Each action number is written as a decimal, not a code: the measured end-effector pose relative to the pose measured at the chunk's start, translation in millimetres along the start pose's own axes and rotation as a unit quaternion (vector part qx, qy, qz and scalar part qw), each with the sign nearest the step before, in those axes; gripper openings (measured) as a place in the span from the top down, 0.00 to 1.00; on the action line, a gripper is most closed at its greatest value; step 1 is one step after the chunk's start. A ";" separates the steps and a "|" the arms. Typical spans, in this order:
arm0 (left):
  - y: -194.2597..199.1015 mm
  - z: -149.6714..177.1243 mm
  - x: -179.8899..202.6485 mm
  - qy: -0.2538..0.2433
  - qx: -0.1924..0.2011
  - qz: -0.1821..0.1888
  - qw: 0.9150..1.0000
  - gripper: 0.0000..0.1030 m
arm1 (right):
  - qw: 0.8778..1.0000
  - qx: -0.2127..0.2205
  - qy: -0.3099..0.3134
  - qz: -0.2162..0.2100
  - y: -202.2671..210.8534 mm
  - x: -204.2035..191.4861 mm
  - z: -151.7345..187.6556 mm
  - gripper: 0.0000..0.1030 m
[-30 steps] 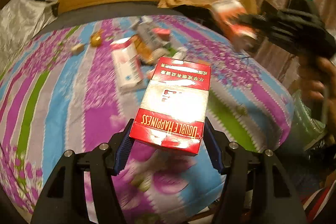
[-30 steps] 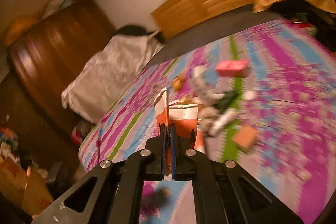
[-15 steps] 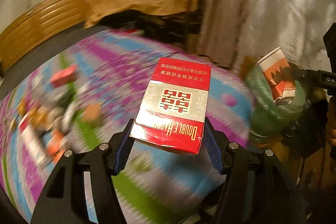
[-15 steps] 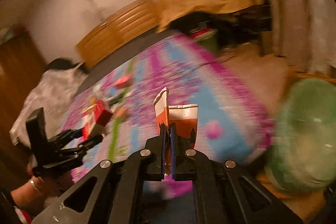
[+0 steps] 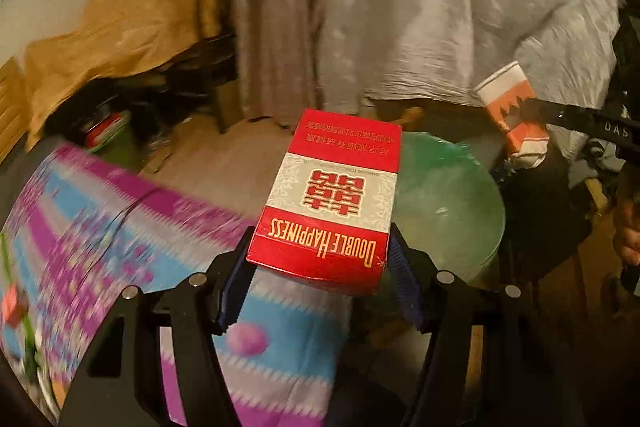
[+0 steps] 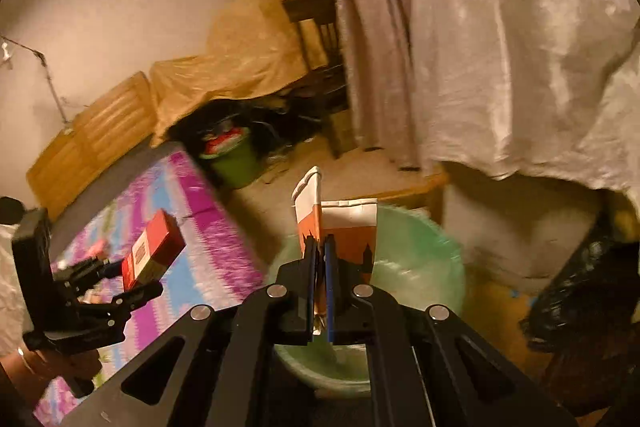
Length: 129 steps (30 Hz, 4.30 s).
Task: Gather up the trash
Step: 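Carry both items to the green bin and open both tools over it, then move both tools back over the trash on the bed, then grasp the white medicine box with the left tool while the right tool grasps the orange wrapper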
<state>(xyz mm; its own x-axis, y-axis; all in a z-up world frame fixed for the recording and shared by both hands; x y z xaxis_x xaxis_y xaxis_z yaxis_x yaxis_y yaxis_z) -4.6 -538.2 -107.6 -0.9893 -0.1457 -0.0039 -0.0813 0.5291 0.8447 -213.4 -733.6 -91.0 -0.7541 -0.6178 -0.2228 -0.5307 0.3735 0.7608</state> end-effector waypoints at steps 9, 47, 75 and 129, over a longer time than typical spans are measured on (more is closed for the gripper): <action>-64.5 -52.4 64.6 -0.029 -0.045 0.029 0.998 0.42 | 0.997 -0.050 -0.030 0.046 -48.6 54.7 2.2 0.95; -61.1 -57.8 42.4 -0.004 -0.016 -0.014 1.000 0.19 | 0.998 -0.024 0.000 0.051 -67.1 18.8 -10.2 0.77; 112.1 225.8 -212.6 0.308 0.027 -0.204 0.929 0.10 | 0.969 0.065 0.238 -0.028 -73.9 -310.6 89.1 0.19; 172.1 429.0 -325.7 0.504 -0.045 -0.233 0.830 0.52 | 0.862 -0.242 0.323 -0.305 -142.5 -573.2 276.6 0.90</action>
<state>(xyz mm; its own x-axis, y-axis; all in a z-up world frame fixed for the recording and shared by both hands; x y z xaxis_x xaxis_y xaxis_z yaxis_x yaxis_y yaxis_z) 251.8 -41.1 -190.5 -0.2450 -0.9670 0.0699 -0.3727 0.1605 0.9140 187.5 -241.3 -240.4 0.0653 -0.9123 -0.4043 -0.4117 -0.3937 0.8219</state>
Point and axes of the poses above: each gripper's, at about its wrist camera, not at the fingertips, and y roughly against the way its jaws point, x to its right, z to its underside, the point moved 10 cm from there along -y, roughly the way its jaws point, and after that the axes turned 13 degrees about -x, right-handed, at the moved point
